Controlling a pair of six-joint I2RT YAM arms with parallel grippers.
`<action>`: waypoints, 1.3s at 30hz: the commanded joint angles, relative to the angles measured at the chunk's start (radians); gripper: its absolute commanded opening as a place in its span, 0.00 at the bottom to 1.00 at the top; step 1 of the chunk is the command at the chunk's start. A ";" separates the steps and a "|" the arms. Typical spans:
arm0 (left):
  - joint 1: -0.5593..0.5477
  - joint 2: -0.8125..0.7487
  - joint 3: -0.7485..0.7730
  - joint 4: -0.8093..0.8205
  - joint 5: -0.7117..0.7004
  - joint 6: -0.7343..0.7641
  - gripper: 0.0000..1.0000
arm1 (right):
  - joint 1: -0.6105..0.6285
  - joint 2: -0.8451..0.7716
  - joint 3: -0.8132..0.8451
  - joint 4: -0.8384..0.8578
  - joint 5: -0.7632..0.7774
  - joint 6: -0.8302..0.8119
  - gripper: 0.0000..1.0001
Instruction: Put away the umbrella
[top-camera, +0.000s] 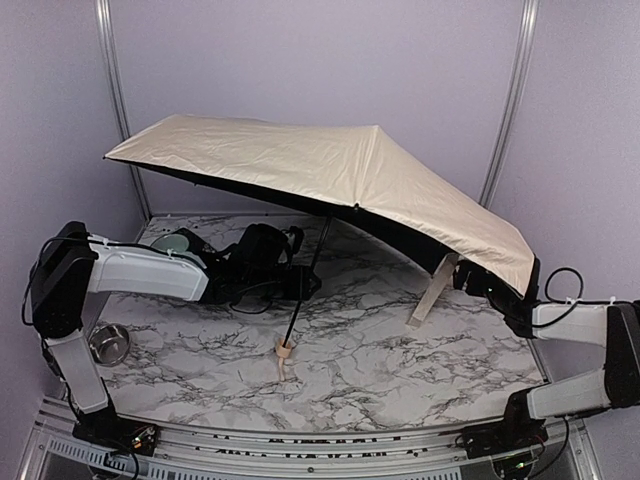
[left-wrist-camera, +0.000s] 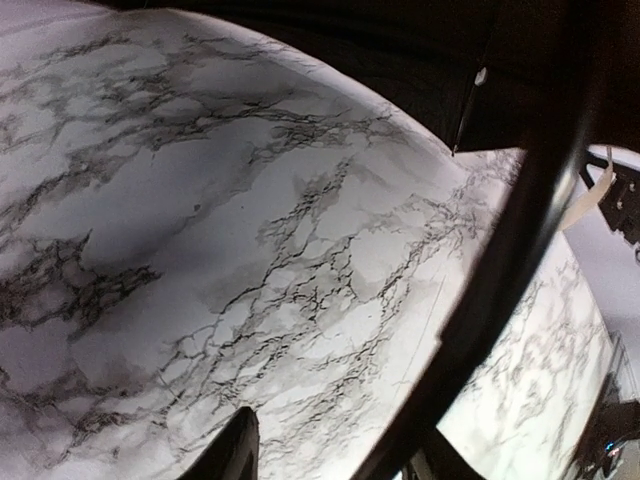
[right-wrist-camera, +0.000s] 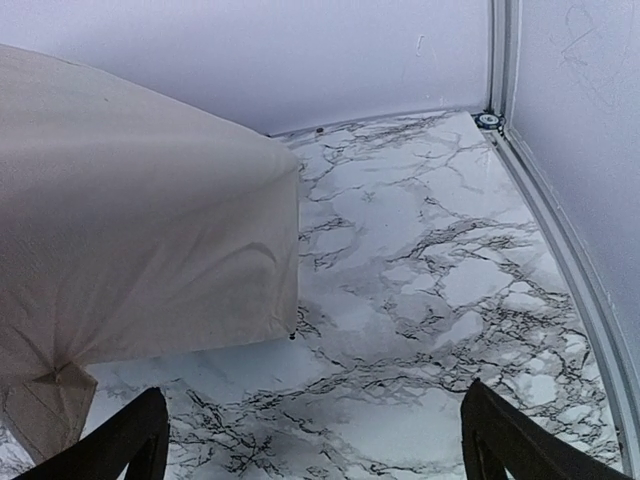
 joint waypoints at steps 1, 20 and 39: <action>-0.003 0.017 -0.017 0.038 0.058 -0.046 0.32 | -0.007 -0.032 -0.007 -0.009 -0.017 0.045 0.98; -0.006 -0.106 -0.043 0.183 0.069 -0.016 0.00 | 0.263 -0.253 -0.051 -0.097 -0.130 0.291 0.79; -0.092 -0.162 -0.083 0.177 0.106 0.069 0.00 | 0.603 0.333 0.555 0.502 -0.265 0.592 0.74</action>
